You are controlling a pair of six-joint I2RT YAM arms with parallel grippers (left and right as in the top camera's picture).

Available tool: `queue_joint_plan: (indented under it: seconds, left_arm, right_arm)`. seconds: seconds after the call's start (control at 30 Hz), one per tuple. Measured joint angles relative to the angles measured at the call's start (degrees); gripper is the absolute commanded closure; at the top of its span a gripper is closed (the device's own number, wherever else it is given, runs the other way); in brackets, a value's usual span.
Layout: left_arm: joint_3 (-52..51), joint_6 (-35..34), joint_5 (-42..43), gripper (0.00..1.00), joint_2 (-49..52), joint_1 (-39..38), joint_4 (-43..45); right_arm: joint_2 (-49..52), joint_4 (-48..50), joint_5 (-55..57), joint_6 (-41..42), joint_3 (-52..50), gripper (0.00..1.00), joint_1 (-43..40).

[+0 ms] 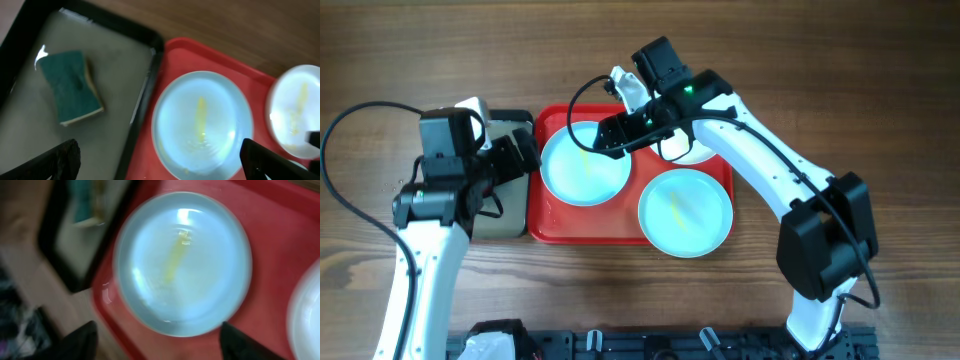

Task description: Clean dirty plates on tray and stack at the side

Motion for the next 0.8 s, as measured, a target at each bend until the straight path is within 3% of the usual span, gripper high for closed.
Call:
queue_joint_plan:
  seconds: [0.1,0.23,0.63,0.67,0.73,0.8]
  left_arm:
    - [0.0,-3.2,-1.8,0.30,4.7,3.0,-0.3]
    - [0.0,-4.5,-3.8,0.30,8.3,5.4,2.0]
    - [0.0,-4.5,-6.2,0.26,9.6,5.5,3.6]
    - [0.0,-4.5,-6.5,0.28,9.6,5.5,3.6]
    - [0.0,-4.7,-7.5,0.41,9.6,5.5,3.5]
    - [0.0,-4.6,-7.8,0.43,9.6,5.5,3.7]
  right_arm:
    - [0.4,0.9,13.3,8.2,-0.6,0.51,0.5]
    - [1.6,2.2,18.6,13.4,-1.2,0.54,0.7]
    - [9.8,2.0,19.0,18.4,-1.5,0.69,3.4]
    - [10.4,3.0,18.9,18.9,-1.5,0.72,3.4]
    - [11.9,4.6,17.9,19.3,-1.5,0.87,3.4]
    - [12.7,4.9,17.5,20.3,-1.5,0.95,3.4]
